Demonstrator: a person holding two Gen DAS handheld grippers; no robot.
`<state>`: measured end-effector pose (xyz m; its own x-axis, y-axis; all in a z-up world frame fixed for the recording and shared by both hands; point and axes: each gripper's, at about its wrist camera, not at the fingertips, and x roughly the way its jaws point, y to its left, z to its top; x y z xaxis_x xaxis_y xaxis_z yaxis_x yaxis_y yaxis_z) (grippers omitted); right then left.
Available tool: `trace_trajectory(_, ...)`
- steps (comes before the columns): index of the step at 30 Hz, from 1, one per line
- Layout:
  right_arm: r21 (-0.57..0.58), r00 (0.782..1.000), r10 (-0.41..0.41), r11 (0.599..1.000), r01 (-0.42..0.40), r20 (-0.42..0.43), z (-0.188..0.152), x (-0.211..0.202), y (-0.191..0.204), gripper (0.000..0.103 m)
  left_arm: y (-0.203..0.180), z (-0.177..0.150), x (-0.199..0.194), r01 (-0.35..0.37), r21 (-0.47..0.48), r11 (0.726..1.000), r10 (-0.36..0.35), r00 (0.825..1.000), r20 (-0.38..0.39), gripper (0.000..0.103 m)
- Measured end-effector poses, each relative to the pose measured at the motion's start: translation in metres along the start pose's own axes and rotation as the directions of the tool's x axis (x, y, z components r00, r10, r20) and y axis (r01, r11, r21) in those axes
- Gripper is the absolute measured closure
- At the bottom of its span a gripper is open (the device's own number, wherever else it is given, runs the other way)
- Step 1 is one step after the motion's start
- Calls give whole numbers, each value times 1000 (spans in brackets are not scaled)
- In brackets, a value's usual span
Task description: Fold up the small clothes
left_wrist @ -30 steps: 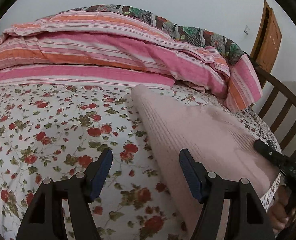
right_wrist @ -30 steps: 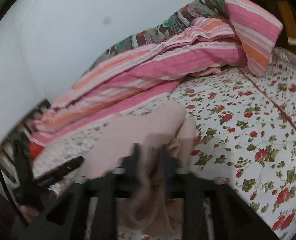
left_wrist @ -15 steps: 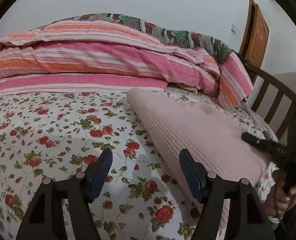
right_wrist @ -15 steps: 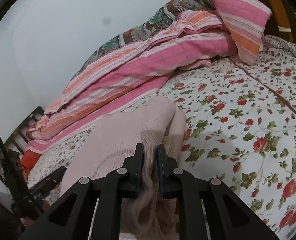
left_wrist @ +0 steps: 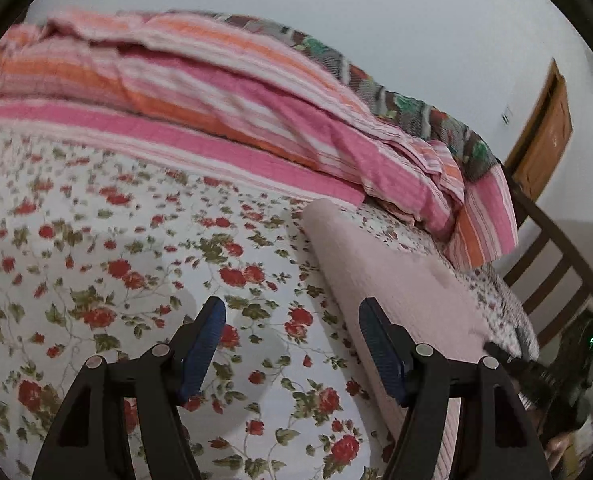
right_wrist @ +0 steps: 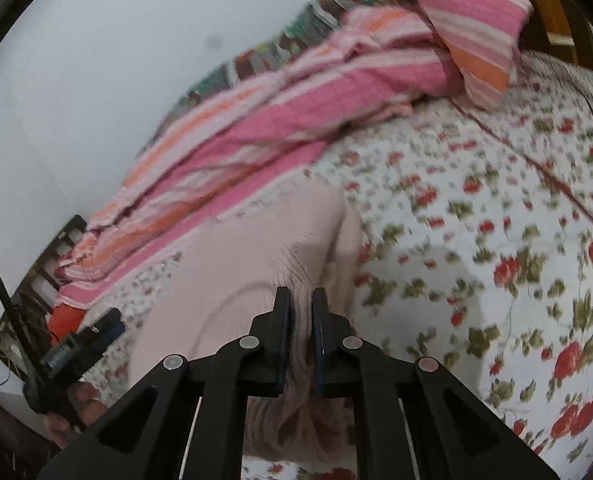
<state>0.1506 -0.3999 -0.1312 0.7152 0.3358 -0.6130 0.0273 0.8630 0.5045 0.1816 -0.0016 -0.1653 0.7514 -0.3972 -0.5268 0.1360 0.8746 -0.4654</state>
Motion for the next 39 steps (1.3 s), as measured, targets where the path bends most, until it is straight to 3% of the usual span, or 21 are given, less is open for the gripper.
trace_trajectory(5,41,1000,10,999,-10,8,4,-11,2,93,18,5,2,14,-81,997,-14,1000,2,36)
trace_trajectory(7,49,1000,6,999,-7,8,6,-12,5,91,22,7,2,32,-102,994,-32,999,3,36)
trace_trajectory(9,73,1000,13,997,-12,-18,8,-6,4,82,25,9,3,53,-115,992,-54,998,-7,36)
trace_trajectory(12,92,999,27,996,-22,-47,10,5,2,82,25,12,4,68,-122,990,-69,998,-9,36)
trace_trajectory(17,-13,999,27,1000,-28,-23,8,-2,16,91,22,11,8,80,-112,990,-82,997,-11,36)
trace_trajectory(20,-29,999,41,999,-41,-4,0,-8,13,92,20,10,11,81,-106,991,-84,996,-19,36)
trace_trajectory(28,-74,1000,-15,997,14,-19,-10,-11,15,90,14,8,17,94,-82,992,-97,995,-34,36)
trace_trajectory(31,-118,999,-29,993,25,-30,-2,-11,21,71,11,8,16,93,-54,994,-94,995,-28,36)
trace_trajectory(32,-125,999,-24,992,19,-38,0,-9,21,54,10,8,16,93,-45,995,-94,995,-24,36)
trace_trajectory(33,-124,999,-19,992,14,-45,3,-7,19,45,9,8,15,94,-41,995,-95,995,-21,36)
trace_trajectory(36,-88,996,-19,996,11,-91,10,9,8,40,9,8,17,105,-39,994,-106,994,-18,36)
trace_trajectory(39,31,985,63,998,-58,-161,19,33,-10,28,9,9,21,100,-28,995,-101,995,-19,36)
